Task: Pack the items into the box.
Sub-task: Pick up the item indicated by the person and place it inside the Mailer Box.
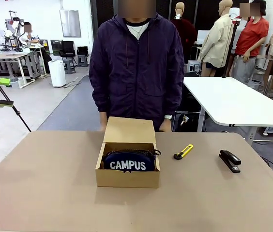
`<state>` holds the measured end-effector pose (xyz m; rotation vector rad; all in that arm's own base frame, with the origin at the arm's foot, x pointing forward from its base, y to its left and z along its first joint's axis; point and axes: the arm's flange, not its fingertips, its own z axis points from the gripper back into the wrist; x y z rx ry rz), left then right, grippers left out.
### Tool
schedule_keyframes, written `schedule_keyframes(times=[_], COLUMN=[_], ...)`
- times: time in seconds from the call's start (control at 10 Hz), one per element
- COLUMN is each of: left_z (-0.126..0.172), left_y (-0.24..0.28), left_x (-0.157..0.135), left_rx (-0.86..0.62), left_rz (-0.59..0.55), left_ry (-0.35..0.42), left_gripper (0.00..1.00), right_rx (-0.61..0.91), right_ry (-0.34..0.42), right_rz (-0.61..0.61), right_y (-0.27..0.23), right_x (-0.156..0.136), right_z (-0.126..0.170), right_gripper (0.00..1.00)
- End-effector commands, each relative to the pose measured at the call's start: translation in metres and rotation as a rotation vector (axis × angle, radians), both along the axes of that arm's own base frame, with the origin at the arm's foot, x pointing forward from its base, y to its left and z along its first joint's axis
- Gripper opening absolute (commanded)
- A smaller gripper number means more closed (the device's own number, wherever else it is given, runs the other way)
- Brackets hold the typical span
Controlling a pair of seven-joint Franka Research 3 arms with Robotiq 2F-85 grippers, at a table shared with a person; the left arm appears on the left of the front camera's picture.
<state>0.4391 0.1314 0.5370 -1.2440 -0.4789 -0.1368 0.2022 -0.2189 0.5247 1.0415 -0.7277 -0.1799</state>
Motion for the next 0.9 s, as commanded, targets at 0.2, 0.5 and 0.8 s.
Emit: schedule_keyframes(times=[0.2,0.5,0.8], left_z=[0.0007,0.0007,0.0007], left_y=[0.0007,0.0007,0.0007], left_x=[-0.0013,-0.0013,-0.0013], left_rx=[0.011,0.011,0.011], left_rz=[-0.002,-0.002,-0.002], left_ry=[0.019,0.019,0.019], left_gripper=[1.0,1.0,1.0], right_rx=[0.012,0.012,0.012], right_ry=[-0.044,-0.044,-0.044], right_rz=[0.0,0.0,0.0], right_y=[-0.0002,-0.0002,-0.0002], right_x=[0.0027,0.0027,0.0027], right_z=[0.003,0.003,0.003], right_gripper=[1.0,1.0,1.0])
